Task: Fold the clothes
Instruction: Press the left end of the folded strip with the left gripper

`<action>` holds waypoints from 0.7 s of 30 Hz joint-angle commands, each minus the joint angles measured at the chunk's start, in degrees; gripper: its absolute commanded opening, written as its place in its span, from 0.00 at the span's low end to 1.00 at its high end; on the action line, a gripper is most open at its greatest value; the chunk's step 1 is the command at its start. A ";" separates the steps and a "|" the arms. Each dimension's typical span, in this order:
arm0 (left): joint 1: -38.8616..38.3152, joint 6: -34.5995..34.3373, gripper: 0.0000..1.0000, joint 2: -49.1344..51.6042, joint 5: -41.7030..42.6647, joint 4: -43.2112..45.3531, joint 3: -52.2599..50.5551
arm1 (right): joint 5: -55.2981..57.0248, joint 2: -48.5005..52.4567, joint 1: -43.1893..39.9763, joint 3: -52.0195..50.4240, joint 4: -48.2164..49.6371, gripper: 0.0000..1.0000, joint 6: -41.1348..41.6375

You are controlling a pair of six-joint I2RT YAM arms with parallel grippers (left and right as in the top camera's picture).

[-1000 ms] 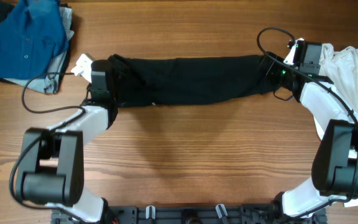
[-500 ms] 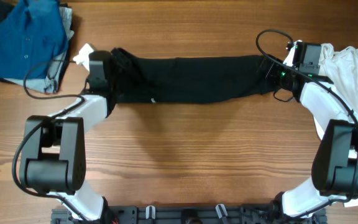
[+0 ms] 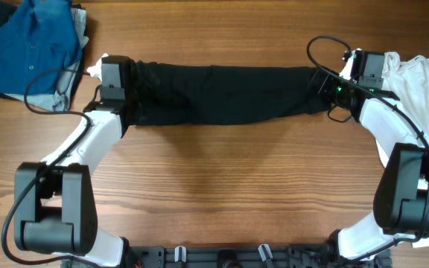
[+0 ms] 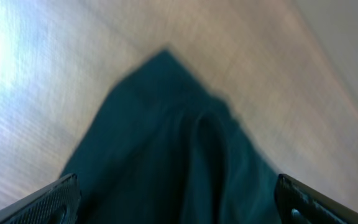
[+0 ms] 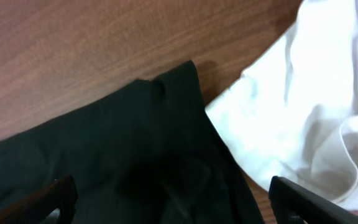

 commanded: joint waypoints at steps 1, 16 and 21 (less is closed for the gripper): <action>0.35 -4.48 0.99 -1.81 8.35 -5.40 0.42 | 1.01 0.94 0.13 1.14 -0.94 1.00 -1.07; -10.84 -3.45 0.99 -6.45 26.64 -1.27 0.44 | -6.93 0.02 0.13 1.29 -6.16 1.00 -3.02; -15.04 -2.08 1.00 -8.52 26.77 -2.40 0.44 | -7.08 -1.16 0.04 2.93 -8.90 1.00 -4.02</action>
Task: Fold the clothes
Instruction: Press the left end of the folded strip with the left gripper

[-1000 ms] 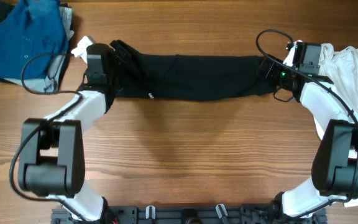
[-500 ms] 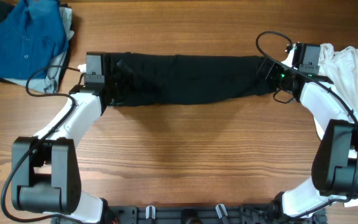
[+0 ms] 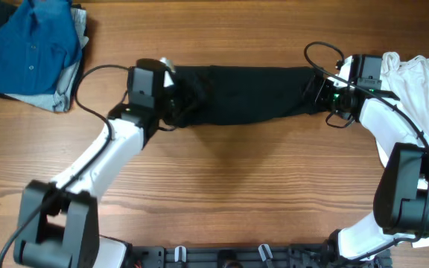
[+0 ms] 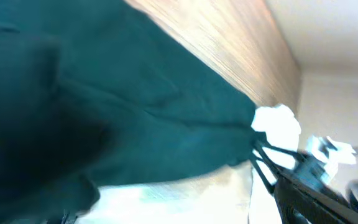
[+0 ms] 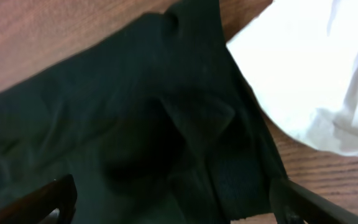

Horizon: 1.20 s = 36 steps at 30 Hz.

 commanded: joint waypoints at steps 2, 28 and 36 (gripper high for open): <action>-2.64 1.60 1.00 -2.43 1.97 -3.98 0.46 | -2.67 -1.20 0.00 3.41 -3.17 1.00 -1.84; -0.85 3.37 0.04 -2.12 -1.92 -16.04 0.44 | -4.09 -1.20 -0.04 3.50 -4.26 1.00 -1.84; -1.09 3.39 0.04 2.47 -2.47 -19.15 0.44 | -4.11 -1.20 -0.04 3.50 -3.69 1.00 -0.35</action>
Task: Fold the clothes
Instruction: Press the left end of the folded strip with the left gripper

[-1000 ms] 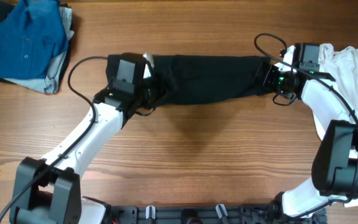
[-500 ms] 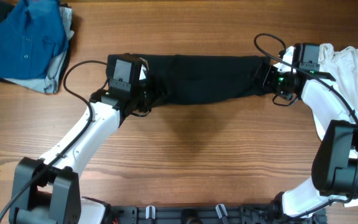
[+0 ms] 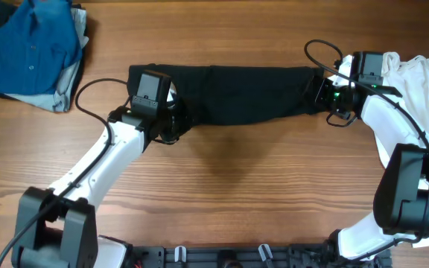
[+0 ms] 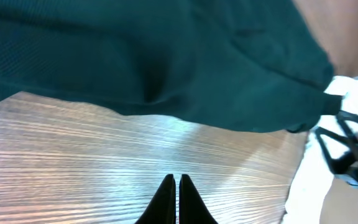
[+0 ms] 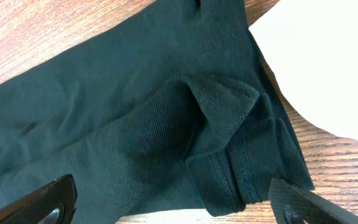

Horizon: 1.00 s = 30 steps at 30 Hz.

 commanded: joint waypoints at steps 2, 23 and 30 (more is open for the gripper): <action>-0.11 1.33 0.04 5.57 -1.09 -0.46 0.22 | -1.40 -1.16 -0.02 1.36 0.66 1.00 0.48; 8.02 2.10 0.04 9.88 -12.13 9.09 0.22 | -4.79 -1.20 -0.02 1.36 -0.13 1.00 0.39; 10.99 -1.33 0.04 9.81 -11.37 14.36 0.22 | -4.79 -1.20 -0.02 1.36 -0.37 1.00 0.35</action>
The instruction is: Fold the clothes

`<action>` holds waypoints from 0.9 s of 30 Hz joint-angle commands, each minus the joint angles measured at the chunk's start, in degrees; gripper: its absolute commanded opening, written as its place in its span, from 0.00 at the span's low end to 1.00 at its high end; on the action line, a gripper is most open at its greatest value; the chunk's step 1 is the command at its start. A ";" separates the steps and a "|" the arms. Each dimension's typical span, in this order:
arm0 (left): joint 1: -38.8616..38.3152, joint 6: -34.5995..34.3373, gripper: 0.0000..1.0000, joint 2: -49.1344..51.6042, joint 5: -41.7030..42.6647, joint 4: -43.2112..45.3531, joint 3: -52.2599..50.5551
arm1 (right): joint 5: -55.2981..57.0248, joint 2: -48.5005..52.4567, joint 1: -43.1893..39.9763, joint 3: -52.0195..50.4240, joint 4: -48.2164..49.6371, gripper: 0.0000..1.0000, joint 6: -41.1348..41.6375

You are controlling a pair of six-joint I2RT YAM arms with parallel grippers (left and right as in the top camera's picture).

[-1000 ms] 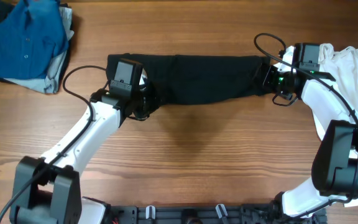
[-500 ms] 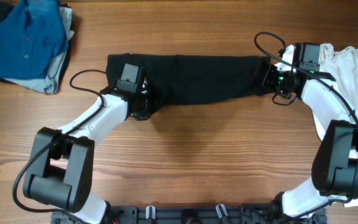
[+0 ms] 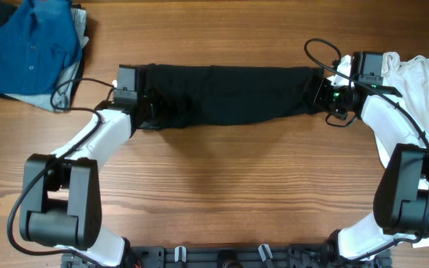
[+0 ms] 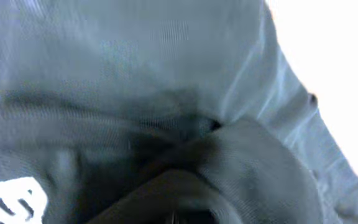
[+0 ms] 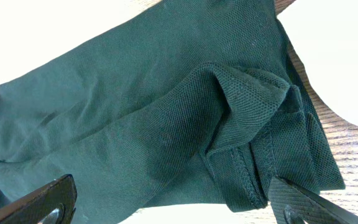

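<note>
A dark green garment point(image 3: 229, 93) lies as a long folded strip across the far half of the wooden table point(image 3: 222, 186). My left gripper point(image 3: 141, 108) is at its left end. In the left wrist view the fabric point(image 4: 166, 93) fills the frame, and a fold drapes over the fingers, which look shut at the bottom edge. My right gripper point(image 3: 325, 97) stands open at the right end. Its fingers point(image 5: 61, 199) are spread wide over the hemmed corner point(image 5: 247, 155).
A pile of blue and grey clothes point(image 3: 32, 45) lies at the far left corner. A white garment point(image 3: 423, 89) lies at the right edge, touching the strip's right end. The white garment point(image 5: 340, 62) shows washed-out beside the corner. A white label point(image 4: 11, 196) shows on the fabric.
My left gripper has moved from the strip's front edge, where it was shut above bare table, leftwards to the strip's left end, now buried in fabric. The right gripper stays open in place.
Both grippers stood open at the two ends of the stretched strip. Then my left gripper was further right, with the left end bunched inward. Then it was shut by the front edge. Now it is back at the left end, and the strip is shorter.
</note>
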 commanded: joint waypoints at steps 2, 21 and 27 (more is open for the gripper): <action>0.76 -1.36 0.04 0.20 -1.49 4.15 0.22 | -1.16 -1.20 -0.02 1.36 0.04 1.00 0.22; 4.24 -0.48 0.04 -0.59 -2.49 4.13 0.22 | 2.05 -4.39 -6.25 9.53 -8.04 1.00 6.64; 4.22 -0.48 0.04 -0.59 0.46 4.13 0.24 | -12.70 -4.15 -12.13 11.50 -14.27 1.00 10.93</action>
